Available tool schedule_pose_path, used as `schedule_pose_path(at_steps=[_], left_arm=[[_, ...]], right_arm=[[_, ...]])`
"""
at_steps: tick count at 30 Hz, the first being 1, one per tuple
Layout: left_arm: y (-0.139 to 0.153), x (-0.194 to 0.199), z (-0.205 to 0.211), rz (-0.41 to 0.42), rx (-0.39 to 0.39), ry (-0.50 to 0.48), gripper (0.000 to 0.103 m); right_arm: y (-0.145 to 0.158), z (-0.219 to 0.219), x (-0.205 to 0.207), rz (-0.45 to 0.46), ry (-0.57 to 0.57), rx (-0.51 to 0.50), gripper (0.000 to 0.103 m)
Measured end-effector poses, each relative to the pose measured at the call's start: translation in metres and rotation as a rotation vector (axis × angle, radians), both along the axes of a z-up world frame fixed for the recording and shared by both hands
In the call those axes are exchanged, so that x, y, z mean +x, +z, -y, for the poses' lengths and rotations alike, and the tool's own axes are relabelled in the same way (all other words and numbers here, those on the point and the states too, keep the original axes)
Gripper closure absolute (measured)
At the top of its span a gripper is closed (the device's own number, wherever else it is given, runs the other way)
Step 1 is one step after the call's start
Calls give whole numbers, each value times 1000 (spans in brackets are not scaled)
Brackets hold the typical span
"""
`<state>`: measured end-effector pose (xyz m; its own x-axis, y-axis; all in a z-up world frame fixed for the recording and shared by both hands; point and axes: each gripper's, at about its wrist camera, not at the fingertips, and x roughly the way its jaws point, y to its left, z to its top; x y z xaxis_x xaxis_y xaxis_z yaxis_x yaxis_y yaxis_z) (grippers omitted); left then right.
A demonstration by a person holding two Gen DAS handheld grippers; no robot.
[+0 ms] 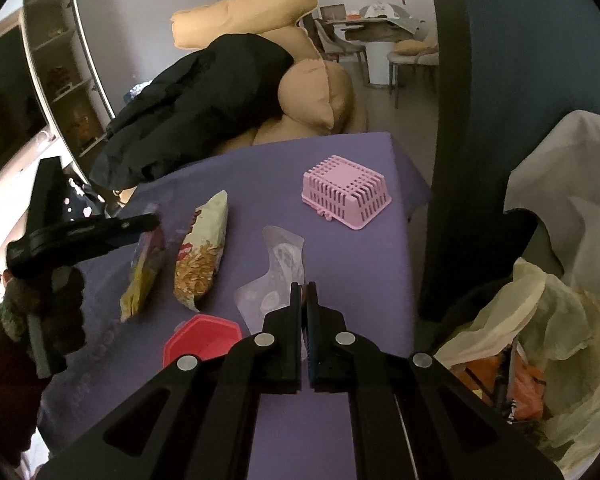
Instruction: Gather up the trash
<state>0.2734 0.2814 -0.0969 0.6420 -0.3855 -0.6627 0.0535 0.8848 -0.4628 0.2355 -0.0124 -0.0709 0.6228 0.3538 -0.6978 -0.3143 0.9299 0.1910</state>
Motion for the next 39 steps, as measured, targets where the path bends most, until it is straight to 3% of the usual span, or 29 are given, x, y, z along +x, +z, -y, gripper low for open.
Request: schedule_pose_path(at_steps=[6, 7, 9, 13, 18, 22, 27, 34, 35, 37, 39], left_arm=[[10, -28, 2, 22, -32, -63, 61], [10, -32, 8, 15, -13, -95, 60], [10, -39, 18, 18, 53, -133, 47], [9, -53, 28, 47, 160, -160, 46], [15, -53, 1, 62, 83, -37, 46], [13, -47, 10, 49, 76, -62, 46], [14, -39, 49, 72, 182, -114, 46], [-8, -13, 70, -7, 352, -102, 46], [-10, -12, 69, -14, 351, -103, 47], [-10, -13, 65, -9, 325, -104, 59], [-5, -17, 62, -1, 332, -95, 78]], right_arm=[[3, -7, -5, 11, 19, -11, 99], [4, -8, -6, 14, 21, -18, 99], [5, -8, -7, 16, 22, -25, 99], [7, -4, -9, 21, 12, -28, 99], [8, 3, -9, 25, -4, -21, 99], [6, 3, -9, 19, -4, -20, 99], [3, 3, -10, 12, -1, -21, 99], [2, 6, -14, 17, -6, -20, 99], [2, 6, -14, 17, -5, -20, 99], [2, 7, -15, 20, -7, -18, 99], [3, 8, -16, 25, -5, -15, 99]])
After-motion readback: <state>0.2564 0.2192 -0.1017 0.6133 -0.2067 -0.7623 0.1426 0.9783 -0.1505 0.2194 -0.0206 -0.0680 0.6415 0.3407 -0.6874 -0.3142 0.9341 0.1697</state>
